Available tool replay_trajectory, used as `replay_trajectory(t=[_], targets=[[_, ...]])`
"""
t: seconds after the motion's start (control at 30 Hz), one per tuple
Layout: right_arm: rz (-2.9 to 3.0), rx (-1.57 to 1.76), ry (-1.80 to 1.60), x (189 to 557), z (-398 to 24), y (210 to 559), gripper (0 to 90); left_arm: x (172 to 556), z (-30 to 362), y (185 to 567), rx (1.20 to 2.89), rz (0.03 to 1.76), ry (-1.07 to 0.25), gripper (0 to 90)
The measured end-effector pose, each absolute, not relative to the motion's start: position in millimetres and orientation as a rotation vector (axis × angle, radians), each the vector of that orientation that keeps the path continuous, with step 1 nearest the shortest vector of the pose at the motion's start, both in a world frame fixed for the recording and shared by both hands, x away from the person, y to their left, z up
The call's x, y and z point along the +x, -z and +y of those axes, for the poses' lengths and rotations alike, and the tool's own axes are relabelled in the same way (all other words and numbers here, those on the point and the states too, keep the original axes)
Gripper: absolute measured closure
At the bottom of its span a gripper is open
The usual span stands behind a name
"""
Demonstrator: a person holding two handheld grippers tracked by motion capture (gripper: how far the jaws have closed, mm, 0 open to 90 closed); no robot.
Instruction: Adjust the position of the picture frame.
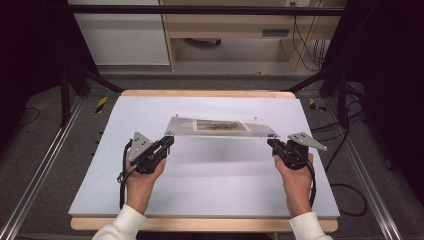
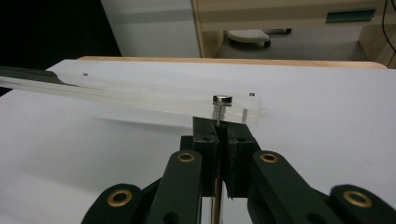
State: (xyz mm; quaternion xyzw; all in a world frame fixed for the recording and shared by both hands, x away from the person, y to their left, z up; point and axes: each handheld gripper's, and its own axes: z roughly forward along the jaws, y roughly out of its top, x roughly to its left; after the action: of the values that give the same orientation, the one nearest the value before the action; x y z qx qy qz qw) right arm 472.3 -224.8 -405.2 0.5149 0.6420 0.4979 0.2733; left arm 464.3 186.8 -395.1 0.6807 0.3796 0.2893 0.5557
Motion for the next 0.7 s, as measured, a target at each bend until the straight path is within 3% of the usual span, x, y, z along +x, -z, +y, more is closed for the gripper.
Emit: replay_trajectory(t=[0.3,0.7], targets=[[1.709,1.396,-1.31,471,-222,409,85.1,478,189,403,1.609,0.895,-0.683,82.7],[1.743,1.369,-1.314,467,-205,416,85.1,468,207,419,1.598,0.941,-0.676,82.6]])
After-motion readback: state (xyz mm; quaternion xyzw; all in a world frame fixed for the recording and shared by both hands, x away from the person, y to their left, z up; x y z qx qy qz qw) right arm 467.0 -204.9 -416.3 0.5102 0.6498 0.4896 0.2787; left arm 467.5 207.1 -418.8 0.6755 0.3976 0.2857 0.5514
